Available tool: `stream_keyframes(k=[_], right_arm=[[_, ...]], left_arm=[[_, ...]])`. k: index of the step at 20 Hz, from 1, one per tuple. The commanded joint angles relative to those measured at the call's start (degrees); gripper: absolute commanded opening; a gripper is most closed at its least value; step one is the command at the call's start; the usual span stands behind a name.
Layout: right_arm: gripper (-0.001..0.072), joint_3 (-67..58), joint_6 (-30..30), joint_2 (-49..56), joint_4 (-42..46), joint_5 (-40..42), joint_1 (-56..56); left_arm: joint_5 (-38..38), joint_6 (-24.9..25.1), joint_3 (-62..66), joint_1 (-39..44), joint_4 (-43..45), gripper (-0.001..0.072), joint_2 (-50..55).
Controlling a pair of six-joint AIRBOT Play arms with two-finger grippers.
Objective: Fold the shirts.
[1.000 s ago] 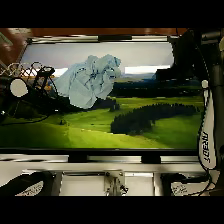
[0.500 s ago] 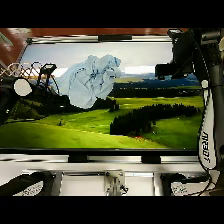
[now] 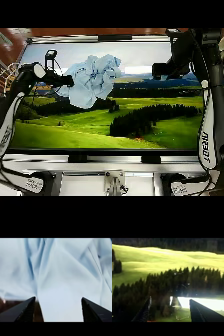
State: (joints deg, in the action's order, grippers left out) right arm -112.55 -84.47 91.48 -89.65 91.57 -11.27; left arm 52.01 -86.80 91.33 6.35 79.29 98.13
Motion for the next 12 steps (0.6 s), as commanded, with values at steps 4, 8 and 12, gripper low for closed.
stream_keyframes(k=[4,8,12], right_arm=[[0.0622,-0.04,0.2,0.02,-4.44,-0.98,0.02],[0.0622,-0.04,0.22,0.02,-6.82,-3.23,0.02],[0.0617,-0.04,0.07,0.02,-7.67,-4.02,0.02]], left_arm=[[0.92,0.59,11.67,-0.9,-4.28,0.072,15.43],[3.52,0.61,11.67,-0.92,-10.12,0.0536,17.49],[6.82,4.7,13.22,-0.85,-15.91,0.0026,15.1]])
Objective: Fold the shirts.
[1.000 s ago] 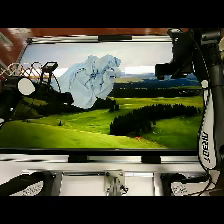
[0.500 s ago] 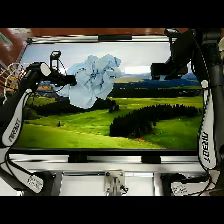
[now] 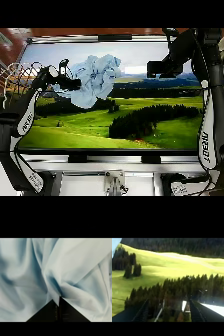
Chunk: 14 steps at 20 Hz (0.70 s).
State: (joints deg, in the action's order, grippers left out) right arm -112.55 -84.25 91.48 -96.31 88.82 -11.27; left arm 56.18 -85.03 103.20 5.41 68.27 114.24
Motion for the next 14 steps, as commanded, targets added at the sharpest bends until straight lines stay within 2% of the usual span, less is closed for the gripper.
stream_keyframes(k=[1,6,10,12,14], right_arm=[[0.0617,-0.04,-0.61,0.0,-0.13,-2.78,0.02],[0.0617,-0.07,0.52,-4.11,7.1,-10.64,0.09],[0.0617,-0.07,5.05,-17.05,21.75,-15.26,0.09],[0.0617,-0.07,7.1,-23.5,25.97,-15.56,0.09],[0.0617,-0.07,7.32,-28.98,26.6,-15.08,0.09]], left_arm=[[2.47,4.13,2.23,0.63,-5.14,0.0025,-3.3],[-0.09,13.25,5.46,5.81,-5.09,0.0025,-25.97],[6.67,12.85,5.42,13.07,-5.14,0.0026,-42.64],[11.61,8.83,5.4,19.43,-5.14,0.0026,-45.38],[11.32,5.77,3.93,28.06,-5.14,0.0027,-44.92]])
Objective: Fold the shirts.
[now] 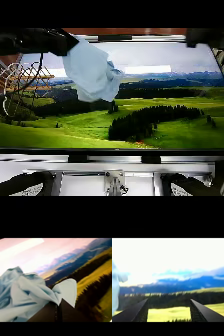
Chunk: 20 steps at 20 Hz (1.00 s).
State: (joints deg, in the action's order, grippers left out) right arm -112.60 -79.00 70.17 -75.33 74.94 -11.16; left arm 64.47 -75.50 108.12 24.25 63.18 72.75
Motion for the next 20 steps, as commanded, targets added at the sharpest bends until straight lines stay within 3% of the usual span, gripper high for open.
stream_keyframes(k=[1,5,6,7,8,12,16,20], right_arm=[[0.0617,-0.02,2.08,-9.92,5.42,-0.81,-0.02],[0.0617,-0.02,2.14,-14.12,5.42,3.48,-0.02],[0.0617,-0.02,2.12,-14.16,5.42,5.16,-0.02],[0.0617,0.0,2.03,-13.99,5.38,6.8,-0.02],[0.0618,0.0,1.68,-13.66,5.35,8.74,-0.02],[0.0619,0.04,-3.26,-10.36,4.26,18.32,-0.02],[0.0619,6.45,-5.7,-6.05,-5.29,21.24,-0.02],[0.0619,20.13,-6.45,-1.66,-14.01,18.36,-0.02]], left_arm=[[0.33,-3.89,-2.97,13.88,-0.04,0.0027,-2.67],[-17.53,-6.93,-13.25,30.4,0.0,0.0029,4.87],[-18.49,-7.87,-13.4,32.0,0.0,0.0158,7.98],[-17.79,-10.08,-13.09,32.09,0.04,0.0543,10.27],[-16.11,-13.05,-13.0,30.58,0.26,0.072,11.23],[-0.13,-13.66,-12.96,12.7,0.33,0.0719,8.46],[16.61,-11.96,-14.88,-8.68,4.59,0.072,5.9],[17.16,-9.75,-29.79,-19.69,4.28,0.072,4.92]])
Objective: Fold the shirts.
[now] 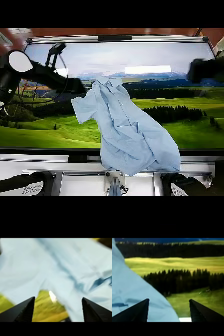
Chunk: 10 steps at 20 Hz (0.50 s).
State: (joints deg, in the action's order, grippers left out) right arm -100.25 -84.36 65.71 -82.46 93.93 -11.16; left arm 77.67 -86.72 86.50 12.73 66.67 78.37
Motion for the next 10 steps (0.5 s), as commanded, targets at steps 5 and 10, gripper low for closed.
stream_keyframes(k=[5,10], right_arm=[[0.0618,18.12,-1.51,8.76,-13.64,-3.74,-0.02],[0.0619,18.23,-2.51,11.32,-17.07,-3.5,-0.02]], left_arm=[[-9.53,4.74,-26.75,-9.07,-6.01,0.072,0.0],[-13.55,6.95,-29.7,-9.07,-9.53,0.072,5.51]])
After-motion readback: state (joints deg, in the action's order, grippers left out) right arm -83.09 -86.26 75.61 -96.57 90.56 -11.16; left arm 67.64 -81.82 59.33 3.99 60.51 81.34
